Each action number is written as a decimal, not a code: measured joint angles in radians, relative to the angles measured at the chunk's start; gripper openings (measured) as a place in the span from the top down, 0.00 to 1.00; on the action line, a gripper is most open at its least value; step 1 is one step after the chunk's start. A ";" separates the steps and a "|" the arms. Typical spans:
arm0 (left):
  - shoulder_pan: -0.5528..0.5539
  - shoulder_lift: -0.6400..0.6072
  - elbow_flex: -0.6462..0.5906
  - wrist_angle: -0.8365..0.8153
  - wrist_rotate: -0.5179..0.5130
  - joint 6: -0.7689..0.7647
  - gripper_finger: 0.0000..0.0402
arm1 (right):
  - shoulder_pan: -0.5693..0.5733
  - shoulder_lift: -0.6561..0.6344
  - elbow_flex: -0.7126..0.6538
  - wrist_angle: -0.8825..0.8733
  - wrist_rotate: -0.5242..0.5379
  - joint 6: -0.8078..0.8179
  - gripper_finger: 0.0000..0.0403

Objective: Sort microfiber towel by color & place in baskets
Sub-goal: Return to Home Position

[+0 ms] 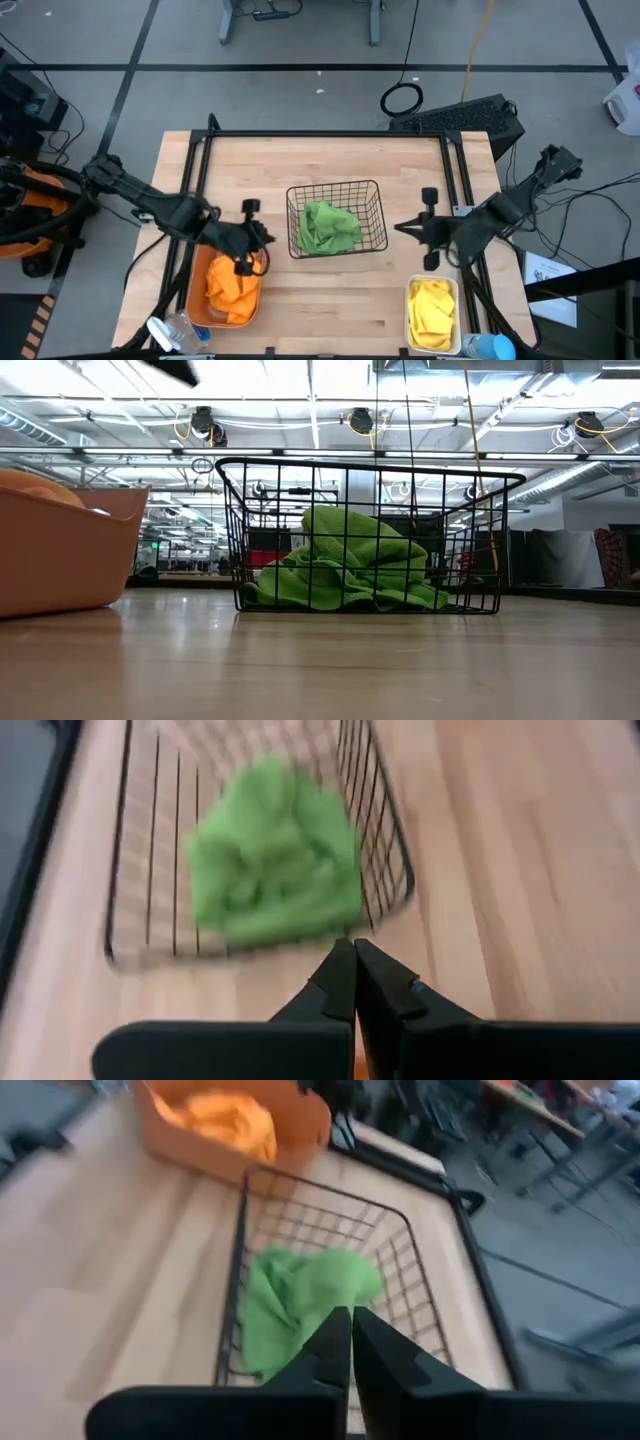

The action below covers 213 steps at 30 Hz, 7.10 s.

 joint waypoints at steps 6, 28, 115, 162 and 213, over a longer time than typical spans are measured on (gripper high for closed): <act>0.132 -0.023 -0.039 0.267 0.091 0.297 0.99 | 0.000 -0.240 -0.262 0.245 -0.070 -0.054 0.97; 0.432 -0.278 -0.521 0.750 0.326 0.344 0.99 | -0.081 -0.612 -0.606 0.397 -0.082 -0.062 1.00; 0.429 -1.232 -1.093 0.812 0.402 0.298 0.99 | -0.546 -0.745 -0.959 0.896 -0.686 -0.102 1.00; 0.429 -1.232 -1.096 0.806 0.386 0.294 0.99 | -0.694 -0.975 -0.954 0.667 -0.759 -0.074 1.00; 0.432 -1.232 -1.096 0.805 0.392 0.272 0.99 | -0.641 -0.969 -0.959 0.673 -0.706 -0.035 1.00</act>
